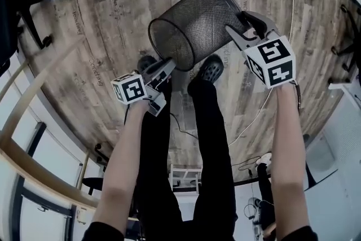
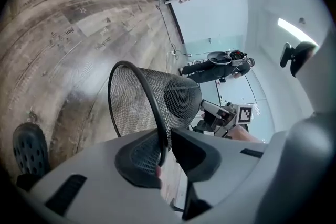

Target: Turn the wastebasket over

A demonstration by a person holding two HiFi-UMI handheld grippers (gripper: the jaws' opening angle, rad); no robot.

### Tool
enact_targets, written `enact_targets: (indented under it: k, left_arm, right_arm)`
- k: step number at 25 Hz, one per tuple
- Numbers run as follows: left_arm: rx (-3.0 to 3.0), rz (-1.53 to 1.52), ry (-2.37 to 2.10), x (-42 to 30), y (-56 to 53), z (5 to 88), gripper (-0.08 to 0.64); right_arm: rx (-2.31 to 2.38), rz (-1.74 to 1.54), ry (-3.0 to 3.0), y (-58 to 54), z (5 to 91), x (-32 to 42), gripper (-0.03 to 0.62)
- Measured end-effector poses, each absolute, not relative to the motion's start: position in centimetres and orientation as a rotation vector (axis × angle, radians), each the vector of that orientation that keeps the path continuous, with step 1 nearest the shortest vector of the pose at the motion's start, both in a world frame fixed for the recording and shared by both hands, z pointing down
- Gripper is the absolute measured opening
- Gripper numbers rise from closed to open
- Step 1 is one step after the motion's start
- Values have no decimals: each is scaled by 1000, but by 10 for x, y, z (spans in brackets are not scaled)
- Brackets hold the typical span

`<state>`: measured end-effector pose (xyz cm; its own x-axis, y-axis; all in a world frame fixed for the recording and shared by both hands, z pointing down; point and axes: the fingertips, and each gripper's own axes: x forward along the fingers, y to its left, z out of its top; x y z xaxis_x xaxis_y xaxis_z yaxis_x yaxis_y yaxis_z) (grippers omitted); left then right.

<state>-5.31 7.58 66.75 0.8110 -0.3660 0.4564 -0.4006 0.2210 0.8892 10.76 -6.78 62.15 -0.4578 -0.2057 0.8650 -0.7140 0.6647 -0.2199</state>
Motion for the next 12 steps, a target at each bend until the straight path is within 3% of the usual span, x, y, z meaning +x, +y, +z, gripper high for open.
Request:
enact_targets:
  k: [12]
  left_arm:
    - [1465, 89, -637, -27, 41, 752, 89]
  right_arm:
    - [803, 670, -2009, -92, 651, 124, 244]
